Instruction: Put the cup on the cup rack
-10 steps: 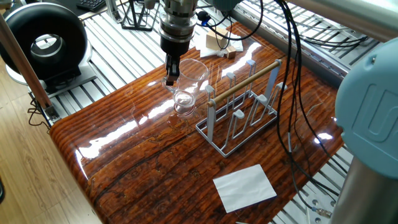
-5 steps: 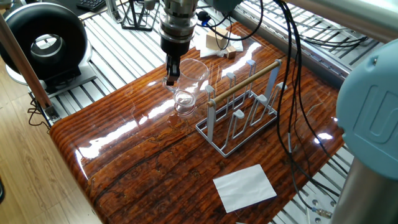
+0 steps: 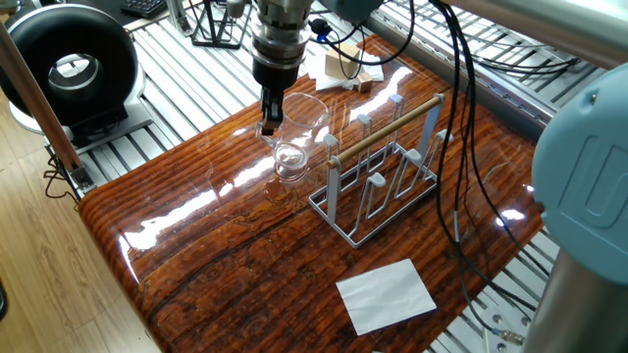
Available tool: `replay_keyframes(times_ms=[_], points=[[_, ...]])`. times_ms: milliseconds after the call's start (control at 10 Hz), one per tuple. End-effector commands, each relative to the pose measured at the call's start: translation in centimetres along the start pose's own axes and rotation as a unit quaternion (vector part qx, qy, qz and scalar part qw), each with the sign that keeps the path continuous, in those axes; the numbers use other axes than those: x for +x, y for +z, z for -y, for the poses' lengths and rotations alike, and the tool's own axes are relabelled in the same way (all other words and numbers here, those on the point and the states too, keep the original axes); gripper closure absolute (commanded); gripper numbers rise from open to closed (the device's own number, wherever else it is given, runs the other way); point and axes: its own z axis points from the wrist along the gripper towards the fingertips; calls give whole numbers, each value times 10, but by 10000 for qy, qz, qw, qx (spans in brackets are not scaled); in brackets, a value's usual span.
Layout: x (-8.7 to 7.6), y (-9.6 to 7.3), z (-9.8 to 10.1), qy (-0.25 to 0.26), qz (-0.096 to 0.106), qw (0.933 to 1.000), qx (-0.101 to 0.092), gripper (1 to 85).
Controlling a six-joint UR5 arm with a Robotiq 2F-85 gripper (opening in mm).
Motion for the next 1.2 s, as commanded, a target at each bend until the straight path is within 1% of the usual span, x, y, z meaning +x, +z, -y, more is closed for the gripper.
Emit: replay_keyframes(times_ms=[0,100,300,400,600,700,800,900,1000,1100], points=[[10,7,1,-262,-73,9995,139,847],[13,11,-1,-264,-93,9995,151,847],[18,13,3,-417,-186,9986,282,847],[22,12,6,-471,-380,9969,493,847],[15,11,0,-356,-621,9945,759,847],[7,9,-4,-284,-636,9945,786,847],[2,7,-5,-297,-613,9950,724,847],[6,9,-6,-348,-522,9961,617,847],[15,7,-1,-402,-677,9941,743,847],[15,8,0,-453,-695,9935,775,847]])
